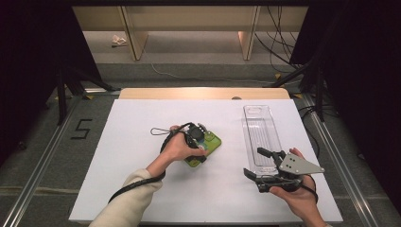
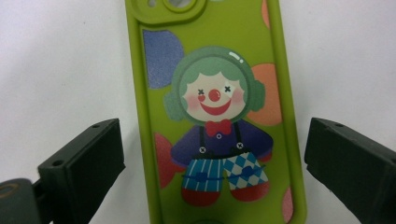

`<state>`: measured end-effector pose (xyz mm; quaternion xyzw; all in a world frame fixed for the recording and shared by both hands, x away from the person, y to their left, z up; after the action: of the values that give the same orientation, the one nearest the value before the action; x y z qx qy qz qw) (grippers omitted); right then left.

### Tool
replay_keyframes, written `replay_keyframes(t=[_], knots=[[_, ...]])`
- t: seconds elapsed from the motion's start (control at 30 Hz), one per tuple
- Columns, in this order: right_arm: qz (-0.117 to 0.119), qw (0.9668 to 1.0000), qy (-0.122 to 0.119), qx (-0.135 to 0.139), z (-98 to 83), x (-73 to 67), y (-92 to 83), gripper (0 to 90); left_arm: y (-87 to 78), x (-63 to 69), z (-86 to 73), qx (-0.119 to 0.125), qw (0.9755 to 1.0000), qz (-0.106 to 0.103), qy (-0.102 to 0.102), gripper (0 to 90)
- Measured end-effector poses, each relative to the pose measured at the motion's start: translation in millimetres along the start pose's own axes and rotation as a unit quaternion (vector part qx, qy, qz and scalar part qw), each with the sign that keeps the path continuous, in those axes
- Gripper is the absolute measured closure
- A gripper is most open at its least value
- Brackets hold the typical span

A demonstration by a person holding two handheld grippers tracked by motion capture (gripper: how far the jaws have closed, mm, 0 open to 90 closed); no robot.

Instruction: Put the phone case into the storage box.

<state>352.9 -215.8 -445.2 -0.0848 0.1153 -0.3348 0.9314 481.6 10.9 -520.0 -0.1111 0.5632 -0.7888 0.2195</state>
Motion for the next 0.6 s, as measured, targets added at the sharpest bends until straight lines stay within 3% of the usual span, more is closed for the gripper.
replay_keyframes(t=[0.53,0.6], knots=[[0.002,1.0,0.0,-0.001,0.0,-1.6,0.6,15.8,7.7,-2.0,7.6,-0.017,0.9998,-0.002,-0.009,7.4],[0.002,1.0,-0.001,-0.001,-0.1,-1.4,0.6,15.8,8.3,-2.2,9.3,-0.015,0.9997,-0.004,-0.018,8.7]])
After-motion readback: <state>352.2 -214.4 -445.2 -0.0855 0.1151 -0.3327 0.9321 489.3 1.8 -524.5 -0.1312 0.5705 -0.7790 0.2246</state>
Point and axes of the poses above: each handheld gripper's, and its own axes: y roughly forward along the jaws, z roughly out of its top, x roughly to its right, the point moved 6 cm from there along y, roughly forward along the jaws, and after that the axes turned 11 degrees about y, right-handed, at the moved point
